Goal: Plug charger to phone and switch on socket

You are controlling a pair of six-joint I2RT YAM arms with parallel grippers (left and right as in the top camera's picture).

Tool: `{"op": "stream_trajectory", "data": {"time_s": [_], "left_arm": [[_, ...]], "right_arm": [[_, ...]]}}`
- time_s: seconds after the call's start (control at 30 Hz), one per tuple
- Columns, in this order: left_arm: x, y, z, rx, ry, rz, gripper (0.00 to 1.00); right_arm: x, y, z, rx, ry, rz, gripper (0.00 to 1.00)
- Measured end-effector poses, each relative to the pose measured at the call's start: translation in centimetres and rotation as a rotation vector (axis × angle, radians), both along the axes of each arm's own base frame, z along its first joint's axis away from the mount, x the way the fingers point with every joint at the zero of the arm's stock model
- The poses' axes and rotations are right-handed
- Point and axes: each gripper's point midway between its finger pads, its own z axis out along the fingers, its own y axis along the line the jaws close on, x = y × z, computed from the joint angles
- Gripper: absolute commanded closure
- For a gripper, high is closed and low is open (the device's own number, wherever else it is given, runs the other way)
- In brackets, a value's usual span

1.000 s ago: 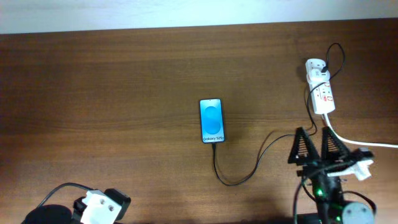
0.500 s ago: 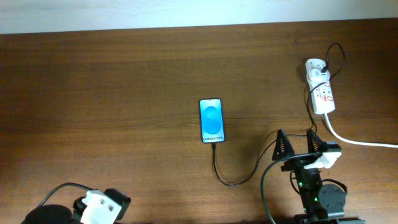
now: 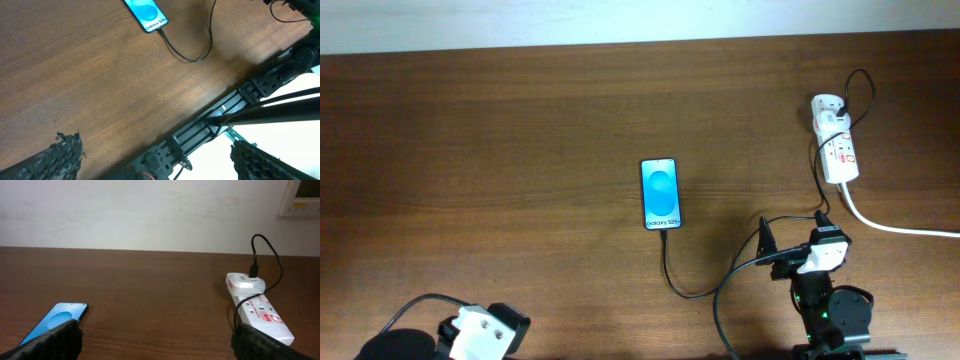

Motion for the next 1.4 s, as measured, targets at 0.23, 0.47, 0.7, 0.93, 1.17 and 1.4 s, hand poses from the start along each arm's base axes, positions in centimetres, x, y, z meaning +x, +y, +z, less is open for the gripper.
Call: {"op": "stream_trajectory", "data": {"time_s": [0.23,0.47,0.7,0.93,1.17,1.4], "left_arm": [[0.0,0.0,0.0,0.000,0.000,0.000,0.01],[1.9,-0.6,1.5,-0.028,-0.103,-0.003,0.01],[10.2,1.3,-2.1,-0.065,-0.473,0.223,0.01],[15.3,2.9,-8.9,-0.072,-0.765,0.279,0.01],[17.8,3.7,-12.3,0.001,-0.890,0.272,0.01],[18.3,6.1,-13.1,0.095,-0.871,0.419,0.01]], "right_arm": [[0.0,0.0,0.0,-0.011,-0.001,0.001,0.01],[0.0,0.0,0.0,-0.011,0.000,0.001,0.01],[0.0,0.0,0.0,-0.011,0.000,0.001,0.02],[0.0,0.0,0.0,-0.011,-0.001,0.000,0.02],[0.0,0.0,0.0,-0.011,-0.001,0.000,0.01],[0.0,0.0,0.0,-0.011,-0.001,0.000,0.01]]}}
